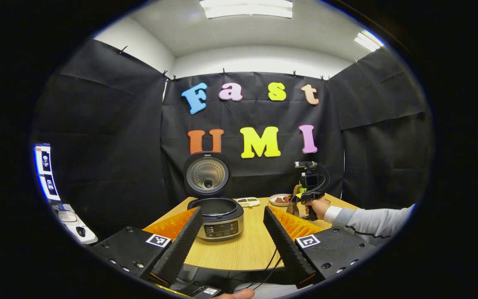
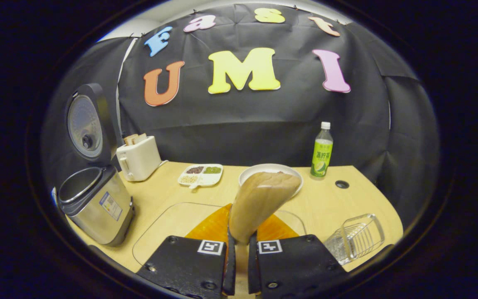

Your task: Close the left gripper, press the button to open the rice cooker; take a wooden spoon from the chopstick holder with the right hand, scoop a spoonful of rice and pour it into the rice cooker, then put the wooden spoon back into the chopstick holder.

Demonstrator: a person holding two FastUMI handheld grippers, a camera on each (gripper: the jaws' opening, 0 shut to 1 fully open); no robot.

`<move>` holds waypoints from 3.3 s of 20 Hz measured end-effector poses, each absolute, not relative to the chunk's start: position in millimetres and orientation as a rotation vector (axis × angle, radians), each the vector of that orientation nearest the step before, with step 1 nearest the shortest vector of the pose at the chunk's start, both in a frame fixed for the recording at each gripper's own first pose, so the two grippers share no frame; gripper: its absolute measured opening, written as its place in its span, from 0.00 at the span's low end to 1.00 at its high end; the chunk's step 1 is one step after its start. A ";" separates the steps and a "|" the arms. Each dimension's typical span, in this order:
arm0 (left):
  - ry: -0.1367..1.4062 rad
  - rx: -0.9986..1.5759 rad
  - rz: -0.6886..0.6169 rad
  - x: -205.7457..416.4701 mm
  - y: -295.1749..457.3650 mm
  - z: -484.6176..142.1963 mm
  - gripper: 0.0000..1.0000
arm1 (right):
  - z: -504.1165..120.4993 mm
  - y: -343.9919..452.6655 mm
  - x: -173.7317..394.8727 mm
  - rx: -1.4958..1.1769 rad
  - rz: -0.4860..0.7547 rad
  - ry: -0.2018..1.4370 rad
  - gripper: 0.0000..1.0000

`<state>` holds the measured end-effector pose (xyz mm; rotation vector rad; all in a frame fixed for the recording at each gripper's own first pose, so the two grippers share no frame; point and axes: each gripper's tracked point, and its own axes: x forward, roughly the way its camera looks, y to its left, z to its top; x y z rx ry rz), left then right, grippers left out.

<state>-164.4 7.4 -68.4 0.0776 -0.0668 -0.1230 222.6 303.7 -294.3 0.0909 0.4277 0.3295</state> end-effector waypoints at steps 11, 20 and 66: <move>-0.033 0.025 -0.088 -160.4 25.9 -82.5 0.94 | -290.0 353.3 198.1 0.362 0.492 0.498 0.17; -0.027 0.045 -0.089 -161.6 26.1 -83.6 0.94 | -276.9 330.8 213.4 0.744 0.475 0.571 0.17; -0.094 0.053 0.056 -209.8 117.3 -51.3 0.94 | -119.6 449.3 183.2 1.404 0.408 0.585 0.16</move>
